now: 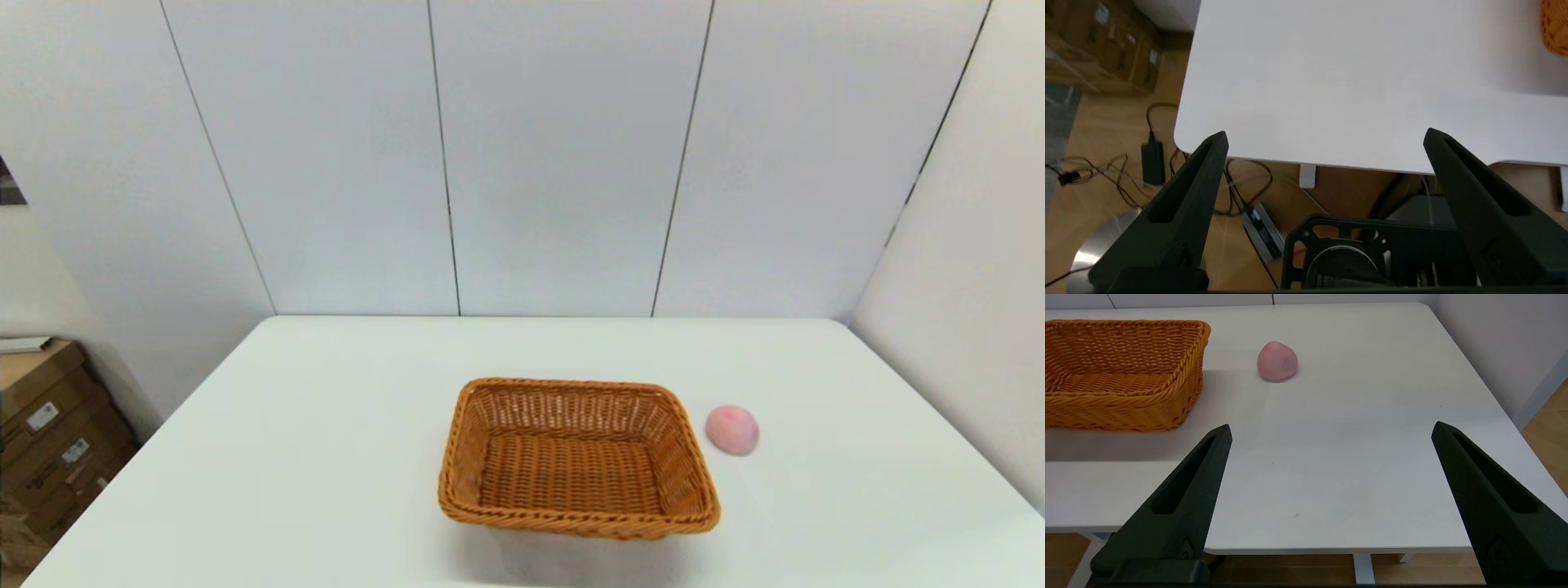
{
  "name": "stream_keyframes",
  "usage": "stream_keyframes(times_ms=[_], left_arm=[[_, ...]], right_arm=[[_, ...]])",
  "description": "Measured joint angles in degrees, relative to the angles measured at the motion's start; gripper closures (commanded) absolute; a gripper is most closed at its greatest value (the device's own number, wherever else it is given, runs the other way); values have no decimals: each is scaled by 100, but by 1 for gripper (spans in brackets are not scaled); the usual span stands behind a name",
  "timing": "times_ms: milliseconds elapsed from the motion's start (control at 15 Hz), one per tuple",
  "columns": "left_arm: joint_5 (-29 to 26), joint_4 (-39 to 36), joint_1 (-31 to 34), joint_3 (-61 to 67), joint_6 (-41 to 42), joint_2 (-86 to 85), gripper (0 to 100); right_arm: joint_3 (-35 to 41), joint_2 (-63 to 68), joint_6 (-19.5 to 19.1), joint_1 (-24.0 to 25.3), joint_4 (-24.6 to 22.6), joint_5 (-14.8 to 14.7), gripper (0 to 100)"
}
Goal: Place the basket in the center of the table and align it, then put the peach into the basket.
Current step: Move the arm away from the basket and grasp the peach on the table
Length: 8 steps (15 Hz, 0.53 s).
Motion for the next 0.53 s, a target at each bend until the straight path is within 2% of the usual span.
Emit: stream_keyframes(times_ms=[133, 533], left_arm=[[-1, -312, 0, 445, 63, -581, 0], [-74, -1948, 11, 2065, 83, -1855, 0]], right_arm=[[0, 0, 0, 0, -2, 2, 0], [0, 0, -5, 0, -2, 0, 0]])
